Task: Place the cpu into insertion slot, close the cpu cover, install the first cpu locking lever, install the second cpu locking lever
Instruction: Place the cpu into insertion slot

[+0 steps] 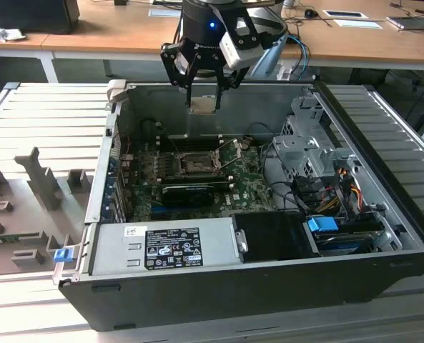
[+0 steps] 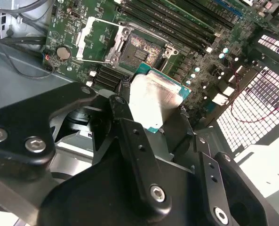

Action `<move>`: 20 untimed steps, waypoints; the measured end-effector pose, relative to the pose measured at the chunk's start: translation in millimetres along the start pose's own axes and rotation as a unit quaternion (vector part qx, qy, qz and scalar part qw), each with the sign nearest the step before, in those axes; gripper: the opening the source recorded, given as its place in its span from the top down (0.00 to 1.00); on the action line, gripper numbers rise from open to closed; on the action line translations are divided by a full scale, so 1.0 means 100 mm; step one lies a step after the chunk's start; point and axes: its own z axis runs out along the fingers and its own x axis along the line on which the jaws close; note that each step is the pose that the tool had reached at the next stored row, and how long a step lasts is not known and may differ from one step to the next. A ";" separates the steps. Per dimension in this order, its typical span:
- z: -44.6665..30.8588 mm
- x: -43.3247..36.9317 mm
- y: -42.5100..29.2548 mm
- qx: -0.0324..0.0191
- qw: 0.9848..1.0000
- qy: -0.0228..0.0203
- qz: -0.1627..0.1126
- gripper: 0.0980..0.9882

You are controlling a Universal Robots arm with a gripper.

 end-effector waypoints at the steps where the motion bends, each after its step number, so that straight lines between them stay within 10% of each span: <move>1: 0.001 0.000 0.000 0.000 1.000 0.000 0.000 0.52; 20: 0.014 0.000 -0.001 -0.001 1.000 -0.003 0.031 0.52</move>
